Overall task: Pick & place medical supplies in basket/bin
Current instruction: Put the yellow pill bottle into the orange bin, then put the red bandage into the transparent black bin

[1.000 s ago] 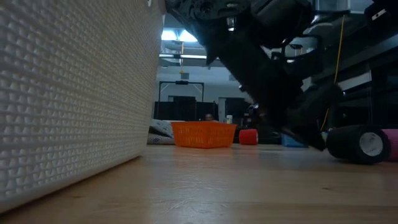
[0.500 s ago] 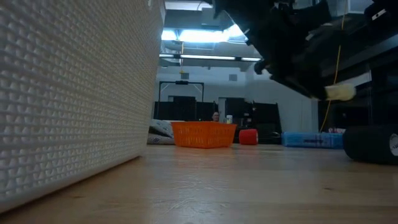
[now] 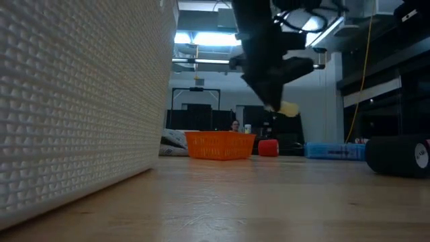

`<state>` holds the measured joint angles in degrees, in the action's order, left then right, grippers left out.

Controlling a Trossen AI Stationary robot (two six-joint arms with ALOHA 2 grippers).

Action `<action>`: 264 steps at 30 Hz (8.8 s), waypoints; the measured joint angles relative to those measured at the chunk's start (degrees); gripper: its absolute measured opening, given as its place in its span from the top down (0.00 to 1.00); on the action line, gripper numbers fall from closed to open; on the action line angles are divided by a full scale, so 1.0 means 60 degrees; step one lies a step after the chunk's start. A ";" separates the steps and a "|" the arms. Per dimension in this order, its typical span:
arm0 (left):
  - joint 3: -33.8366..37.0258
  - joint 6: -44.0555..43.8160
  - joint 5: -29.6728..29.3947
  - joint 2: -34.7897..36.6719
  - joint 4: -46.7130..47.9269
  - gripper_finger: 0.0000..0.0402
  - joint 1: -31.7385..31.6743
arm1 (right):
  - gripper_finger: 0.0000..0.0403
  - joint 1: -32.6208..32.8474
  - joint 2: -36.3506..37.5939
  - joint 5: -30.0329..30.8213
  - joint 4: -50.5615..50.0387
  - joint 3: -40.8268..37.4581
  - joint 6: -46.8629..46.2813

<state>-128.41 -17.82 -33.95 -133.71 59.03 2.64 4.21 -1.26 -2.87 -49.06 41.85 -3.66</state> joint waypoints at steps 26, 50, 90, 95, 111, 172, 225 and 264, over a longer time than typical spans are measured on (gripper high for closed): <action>0.0047 0.1324 0.1408 0.0776 -0.1748 0.80 -0.1414 | 0.87 0.0001 0.0003 -0.0029 0.0002 0.0000 -0.0004; 0.0097 -0.0610 0.0530 0.1900 0.3397 0.80 -0.1087 | 0.87 0.0000 0.0000 -0.0025 -0.0004 0.0000 -0.0010; 0.0083 -0.0382 0.0293 0.0412 0.4269 0.41 -0.2037 | 0.87 0.0004 0.0001 -0.0025 -0.0004 0.0000 -0.0009; 0.0053 -0.0199 -0.0413 0.1306 0.2485 0.42 -0.1427 | 0.87 0.0002 0.0000 -0.0025 0.0002 0.0000 -0.0007; 0.0055 0.3837 0.0242 0.2790 -0.2756 0.45 0.0663 | 0.87 0.0003 0.0000 -0.0124 0.0461 0.0004 -0.0634; 1.7435 0.2138 0.6208 1.8600 -1.0981 0.45 0.0116 | 0.87 0.0000 0.0000 -0.0204 0.0074 0.0004 0.0499; 1.8931 0.3598 0.3104 1.9992 -1.1005 0.45 0.0105 | 0.87 -0.4793 -1.1650 0.5156 0.8569 -0.0528 -0.3570; 1.8927 0.3172 0.2852 1.9995 -0.9665 0.44 0.0105 | 0.43 -0.6001 -1.5464 0.3547 1.0446 -0.0525 -0.6010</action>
<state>-14.85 1.21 -16.84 -13.74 1.04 3.27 -31.80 -94.04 18.41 13.62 38.70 -39.72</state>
